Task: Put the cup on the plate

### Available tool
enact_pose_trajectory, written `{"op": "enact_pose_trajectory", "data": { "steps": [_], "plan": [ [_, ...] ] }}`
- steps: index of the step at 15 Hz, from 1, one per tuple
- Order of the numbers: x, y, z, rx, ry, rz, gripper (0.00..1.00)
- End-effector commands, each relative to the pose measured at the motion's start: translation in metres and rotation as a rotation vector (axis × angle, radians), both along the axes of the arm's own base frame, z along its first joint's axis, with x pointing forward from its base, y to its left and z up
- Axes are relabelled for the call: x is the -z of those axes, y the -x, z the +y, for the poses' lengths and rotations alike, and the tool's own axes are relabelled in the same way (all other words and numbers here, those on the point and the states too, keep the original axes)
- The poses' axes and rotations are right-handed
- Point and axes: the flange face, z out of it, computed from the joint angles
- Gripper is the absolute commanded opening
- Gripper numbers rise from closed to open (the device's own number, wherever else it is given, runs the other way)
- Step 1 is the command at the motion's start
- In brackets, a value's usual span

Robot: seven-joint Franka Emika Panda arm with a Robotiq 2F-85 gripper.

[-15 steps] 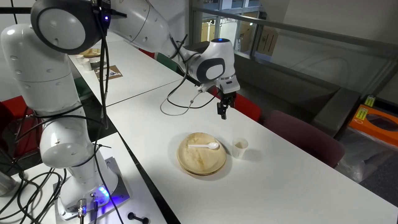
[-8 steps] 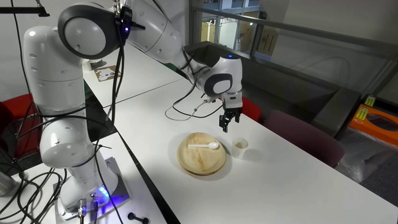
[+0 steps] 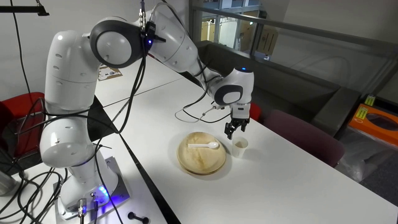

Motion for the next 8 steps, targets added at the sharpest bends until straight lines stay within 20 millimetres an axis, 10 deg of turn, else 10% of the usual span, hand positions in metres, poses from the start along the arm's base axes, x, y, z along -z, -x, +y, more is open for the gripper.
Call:
{"op": "enact_pose_trajectory", "data": {
  "steps": [1, 8],
  "plan": [
    [0.004, -0.021, -0.009, 0.044, -0.029, 0.016, 1.00],
    [0.029, -0.040, -0.013, 0.057, -0.047, 0.060, 1.00]
  ]
}}
